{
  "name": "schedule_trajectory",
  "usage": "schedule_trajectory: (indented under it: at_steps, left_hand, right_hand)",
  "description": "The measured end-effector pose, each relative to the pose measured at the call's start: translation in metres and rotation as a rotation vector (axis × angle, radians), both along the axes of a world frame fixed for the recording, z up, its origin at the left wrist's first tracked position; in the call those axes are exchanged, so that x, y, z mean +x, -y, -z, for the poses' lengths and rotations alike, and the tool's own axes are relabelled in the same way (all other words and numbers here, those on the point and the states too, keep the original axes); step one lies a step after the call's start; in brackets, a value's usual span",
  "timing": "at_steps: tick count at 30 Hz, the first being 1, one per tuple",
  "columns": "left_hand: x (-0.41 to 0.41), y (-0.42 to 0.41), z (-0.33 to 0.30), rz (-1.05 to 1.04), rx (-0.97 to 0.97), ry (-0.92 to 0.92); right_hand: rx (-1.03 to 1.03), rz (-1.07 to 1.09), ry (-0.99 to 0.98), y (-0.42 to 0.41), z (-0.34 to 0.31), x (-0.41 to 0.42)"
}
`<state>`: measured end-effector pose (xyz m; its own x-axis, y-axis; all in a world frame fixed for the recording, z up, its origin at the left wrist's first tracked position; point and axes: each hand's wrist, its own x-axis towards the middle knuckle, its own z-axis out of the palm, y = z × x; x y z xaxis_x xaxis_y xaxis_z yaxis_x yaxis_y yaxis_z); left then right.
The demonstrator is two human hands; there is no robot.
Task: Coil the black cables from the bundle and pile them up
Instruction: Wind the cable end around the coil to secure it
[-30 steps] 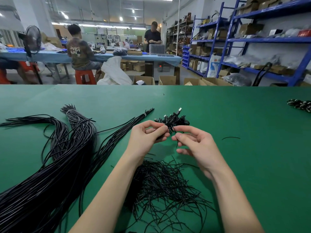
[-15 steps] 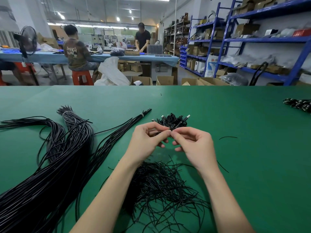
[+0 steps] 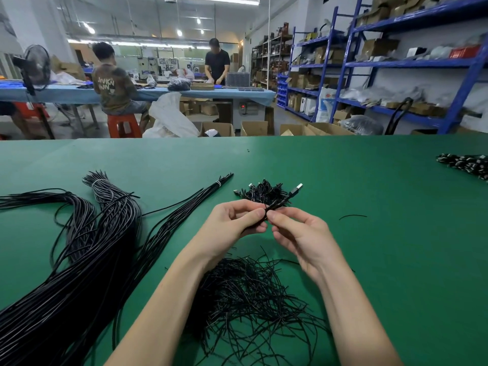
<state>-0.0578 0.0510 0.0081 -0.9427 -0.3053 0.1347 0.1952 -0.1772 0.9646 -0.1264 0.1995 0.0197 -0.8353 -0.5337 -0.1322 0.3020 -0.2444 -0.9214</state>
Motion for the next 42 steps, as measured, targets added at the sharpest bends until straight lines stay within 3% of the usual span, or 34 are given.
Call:
schedule_trajectory:
  at_steps: [9,17,29,42]
  left_hand:
    - [-0.002,-0.007,-0.003,-0.024,0.007,0.034]
    - [-0.005,-0.009,0.000,-0.061,0.106,0.044]
    - [-0.006,-0.012,-0.003,-0.041,0.226,0.032]
    - [-0.003,-0.015,-0.009,-0.010,0.246,0.030]
  right_hand:
    - [0.081,0.045,-0.101,0.000,0.002,-0.003]
    - [0.097,-0.063,-0.163,-0.005,0.002,-0.005]
    - [-0.023,-0.116,-0.077,-0.009,0.008,-0.008]
    - [0.112,-0.094,-0.199,-0.012,0.008,-0.013]
